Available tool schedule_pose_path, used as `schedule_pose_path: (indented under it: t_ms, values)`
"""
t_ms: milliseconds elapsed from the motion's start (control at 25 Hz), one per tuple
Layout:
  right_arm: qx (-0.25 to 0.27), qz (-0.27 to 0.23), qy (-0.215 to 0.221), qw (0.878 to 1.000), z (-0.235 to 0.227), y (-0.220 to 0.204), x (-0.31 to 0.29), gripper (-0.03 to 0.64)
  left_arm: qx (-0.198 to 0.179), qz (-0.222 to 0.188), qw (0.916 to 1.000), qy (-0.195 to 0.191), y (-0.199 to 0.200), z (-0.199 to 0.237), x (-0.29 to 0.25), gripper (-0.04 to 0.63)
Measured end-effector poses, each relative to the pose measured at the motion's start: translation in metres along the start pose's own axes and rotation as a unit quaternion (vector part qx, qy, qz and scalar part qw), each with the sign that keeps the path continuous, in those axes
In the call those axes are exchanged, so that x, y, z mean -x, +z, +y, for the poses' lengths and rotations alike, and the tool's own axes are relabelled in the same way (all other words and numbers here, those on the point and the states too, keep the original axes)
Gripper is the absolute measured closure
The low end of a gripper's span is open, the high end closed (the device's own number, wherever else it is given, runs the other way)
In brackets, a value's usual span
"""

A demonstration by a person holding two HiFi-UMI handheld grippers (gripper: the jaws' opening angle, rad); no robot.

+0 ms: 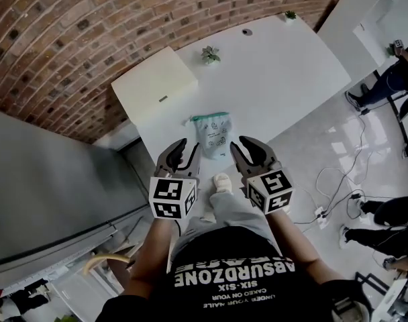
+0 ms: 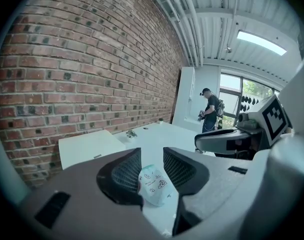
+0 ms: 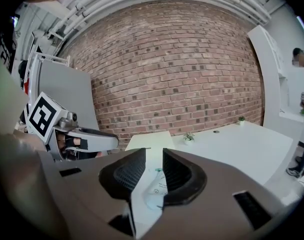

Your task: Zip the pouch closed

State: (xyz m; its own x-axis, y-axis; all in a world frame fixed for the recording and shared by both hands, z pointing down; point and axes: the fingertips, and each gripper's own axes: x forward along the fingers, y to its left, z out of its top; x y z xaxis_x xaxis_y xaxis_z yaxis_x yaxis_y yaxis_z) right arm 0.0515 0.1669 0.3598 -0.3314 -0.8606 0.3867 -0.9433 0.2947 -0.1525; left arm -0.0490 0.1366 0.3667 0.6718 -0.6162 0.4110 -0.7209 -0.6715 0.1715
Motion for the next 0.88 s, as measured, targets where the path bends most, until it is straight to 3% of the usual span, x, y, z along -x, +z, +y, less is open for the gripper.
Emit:
schedule_pose_path:
  t_ms: [880]
  values:
    - [0.023,0.051,0.072,0.996,-0.075,0.0,-0.065,0.526,0.027,0.047,0.9966,0.063,0.0,0.039,-0.07,0.476]
